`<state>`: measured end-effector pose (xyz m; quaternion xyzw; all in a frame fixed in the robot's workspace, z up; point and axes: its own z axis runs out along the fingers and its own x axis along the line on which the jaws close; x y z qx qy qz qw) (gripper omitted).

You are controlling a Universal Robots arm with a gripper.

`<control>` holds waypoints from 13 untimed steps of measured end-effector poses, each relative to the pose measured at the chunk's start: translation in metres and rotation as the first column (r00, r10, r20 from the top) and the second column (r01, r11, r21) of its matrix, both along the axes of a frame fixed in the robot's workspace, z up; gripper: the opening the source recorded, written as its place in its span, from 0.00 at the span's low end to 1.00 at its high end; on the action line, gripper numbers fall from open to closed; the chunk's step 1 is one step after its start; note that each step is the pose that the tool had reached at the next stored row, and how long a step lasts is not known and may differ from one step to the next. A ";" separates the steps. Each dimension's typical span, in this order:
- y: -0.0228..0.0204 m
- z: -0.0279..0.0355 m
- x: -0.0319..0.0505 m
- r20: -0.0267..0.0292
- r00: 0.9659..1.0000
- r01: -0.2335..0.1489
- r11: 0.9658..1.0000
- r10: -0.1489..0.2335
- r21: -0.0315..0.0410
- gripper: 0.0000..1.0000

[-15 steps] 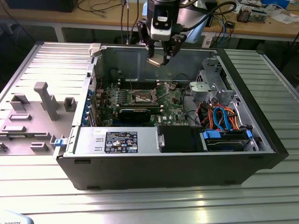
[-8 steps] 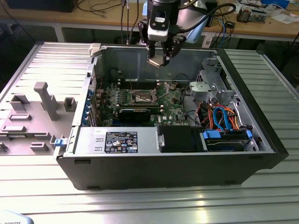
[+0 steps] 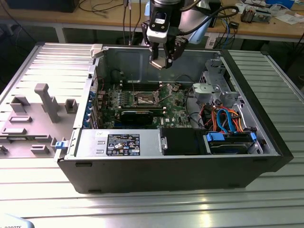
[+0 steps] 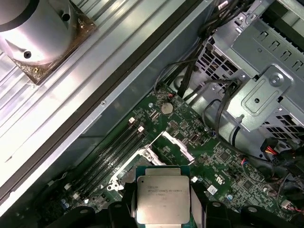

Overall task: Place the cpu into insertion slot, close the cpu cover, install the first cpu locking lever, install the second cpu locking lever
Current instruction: 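Place the cpu into insertion slot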

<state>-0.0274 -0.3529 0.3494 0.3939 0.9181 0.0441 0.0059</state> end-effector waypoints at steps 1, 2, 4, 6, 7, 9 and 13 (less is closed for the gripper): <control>0.0000 -0.0003 0.0000 0.000 1.000 0.009 1.000 -0.009 0.000 0.54; 0.0000 -0.0007 0.0000 0.000 1.000 0.017 1.000 -0.017 0.000 0.54; 0.0000 -0.0016 0.0000 -0.001 0.999 0.040 0.999 -0.040 0.000 0.54; 0.0000 -0.0023 0.0000 -0.001 0.998 0.060 0.998 -0.060 0.000 0.54; 0.0000 -0.0026 0.0000 -0.001 0.998 0.067 0.998 -0.067 0.000 0.54; 0.0000 -0.0030 0.0000 -0.001 0.997 0.081 0.997 -0.081 0.000 0.54; 0.0000 -0.0039 0.0000 -0.002 0.994 0.108 0.994 -0.108 0.000 0.54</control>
